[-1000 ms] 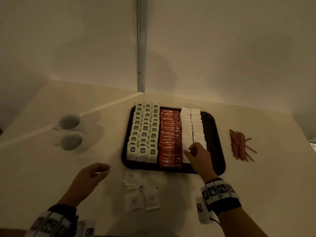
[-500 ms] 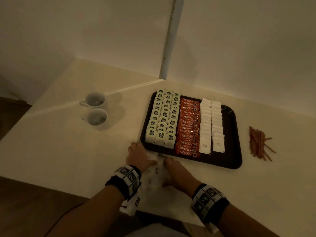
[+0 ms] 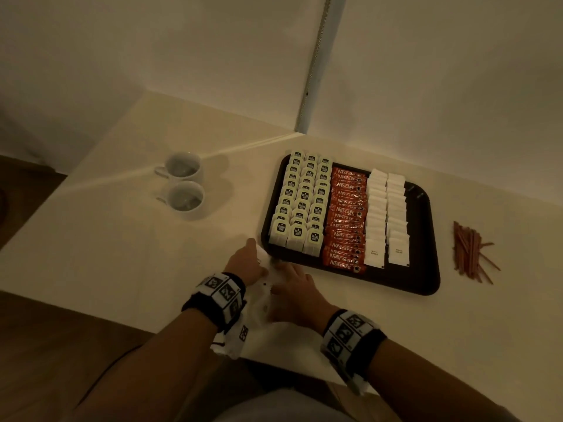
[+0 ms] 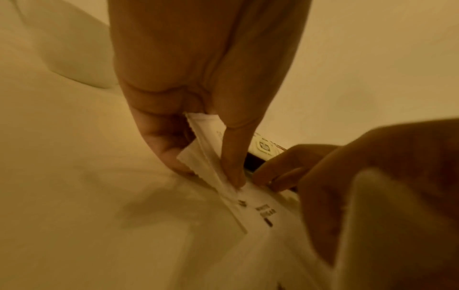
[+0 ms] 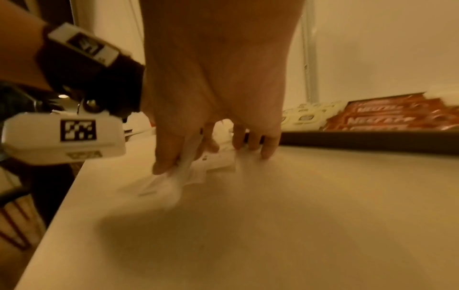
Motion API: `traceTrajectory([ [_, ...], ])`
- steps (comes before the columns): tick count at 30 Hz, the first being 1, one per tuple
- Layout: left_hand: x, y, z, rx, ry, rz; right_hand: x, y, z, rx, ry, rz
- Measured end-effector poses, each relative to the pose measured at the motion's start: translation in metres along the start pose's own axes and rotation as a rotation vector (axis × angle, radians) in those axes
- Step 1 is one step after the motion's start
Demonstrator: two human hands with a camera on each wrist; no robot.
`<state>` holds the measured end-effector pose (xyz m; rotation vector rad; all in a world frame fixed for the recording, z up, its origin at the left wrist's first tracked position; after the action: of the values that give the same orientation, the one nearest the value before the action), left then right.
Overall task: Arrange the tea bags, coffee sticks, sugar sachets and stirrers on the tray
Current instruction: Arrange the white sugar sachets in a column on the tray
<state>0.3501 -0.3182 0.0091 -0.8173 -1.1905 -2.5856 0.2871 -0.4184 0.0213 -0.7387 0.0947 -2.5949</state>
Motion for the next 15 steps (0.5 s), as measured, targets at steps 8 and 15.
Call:
traceTrajectory([
  [8,0.002,-0.035,0.04,0.604,0.049,0.104,-0.019,0.005,0.012,-0.179,-0.029,-0.038],
  [15,0.018,-0.001,0.045,1.009,-0.136,0.08,-0.012,0.016,0.026,-0.347,-0.1,-0.062],
])
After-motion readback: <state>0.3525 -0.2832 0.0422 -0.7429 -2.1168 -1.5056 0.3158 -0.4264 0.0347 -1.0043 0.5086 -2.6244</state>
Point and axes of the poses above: each hand's wrist, its own x-axis away from the middle knuckle, its own z-axis out of the back of the hand, y = z × x, the point moved 9 cm from there along -x, towards the middle knuckle, and after that the axes turned 8 degrees about x, right-handed, at the moved point
